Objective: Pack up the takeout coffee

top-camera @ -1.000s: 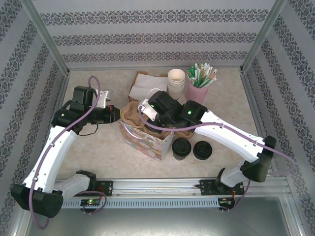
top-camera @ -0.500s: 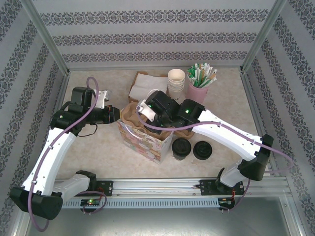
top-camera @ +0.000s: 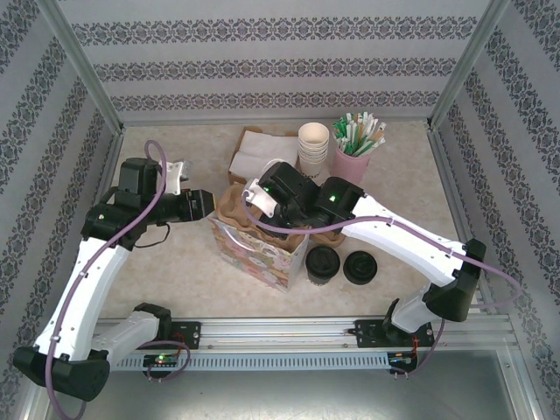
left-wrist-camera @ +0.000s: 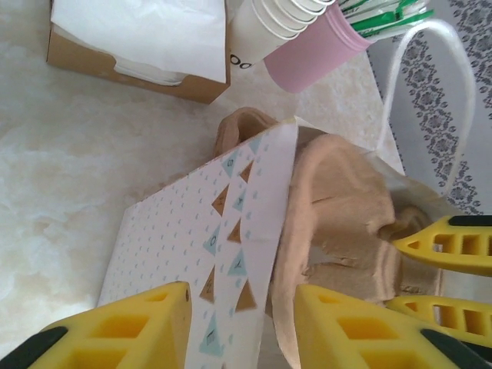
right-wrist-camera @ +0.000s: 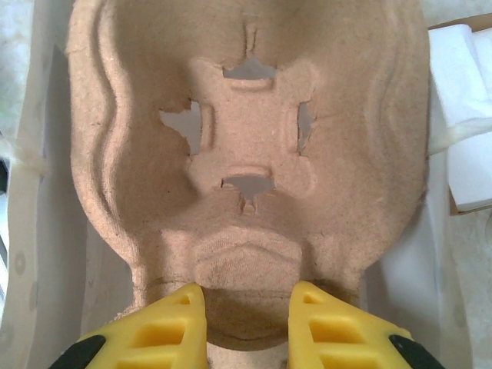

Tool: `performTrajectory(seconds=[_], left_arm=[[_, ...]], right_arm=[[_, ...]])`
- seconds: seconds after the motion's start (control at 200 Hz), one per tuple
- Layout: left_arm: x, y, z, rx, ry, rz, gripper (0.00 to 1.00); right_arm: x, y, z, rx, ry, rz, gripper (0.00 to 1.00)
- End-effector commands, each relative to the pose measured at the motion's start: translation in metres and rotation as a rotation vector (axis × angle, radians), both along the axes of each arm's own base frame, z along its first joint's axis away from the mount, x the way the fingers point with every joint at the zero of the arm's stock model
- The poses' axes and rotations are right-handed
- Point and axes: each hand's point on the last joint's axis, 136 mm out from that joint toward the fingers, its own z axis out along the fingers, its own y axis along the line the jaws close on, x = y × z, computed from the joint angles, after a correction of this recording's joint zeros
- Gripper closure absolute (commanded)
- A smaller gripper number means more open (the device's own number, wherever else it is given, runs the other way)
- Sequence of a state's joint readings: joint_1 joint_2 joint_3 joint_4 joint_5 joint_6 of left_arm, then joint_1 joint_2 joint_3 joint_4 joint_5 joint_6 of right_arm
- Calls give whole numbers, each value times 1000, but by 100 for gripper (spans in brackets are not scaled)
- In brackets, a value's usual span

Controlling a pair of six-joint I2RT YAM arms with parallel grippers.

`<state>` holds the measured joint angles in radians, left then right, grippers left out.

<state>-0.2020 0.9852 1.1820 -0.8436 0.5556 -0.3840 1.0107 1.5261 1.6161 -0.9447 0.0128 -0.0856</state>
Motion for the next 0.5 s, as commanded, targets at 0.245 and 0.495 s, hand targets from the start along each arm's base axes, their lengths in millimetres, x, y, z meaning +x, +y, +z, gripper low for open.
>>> performTrajectory(seconds=[0.245,0.495], left_arm=[[2,7,12,-5,-50,63,57],[1,5,11,-20,-46,58,57]], right_arm=[[-13,-4,-8,-37,20,38,76],[-10,-8,-5,-37,3,8,76]])
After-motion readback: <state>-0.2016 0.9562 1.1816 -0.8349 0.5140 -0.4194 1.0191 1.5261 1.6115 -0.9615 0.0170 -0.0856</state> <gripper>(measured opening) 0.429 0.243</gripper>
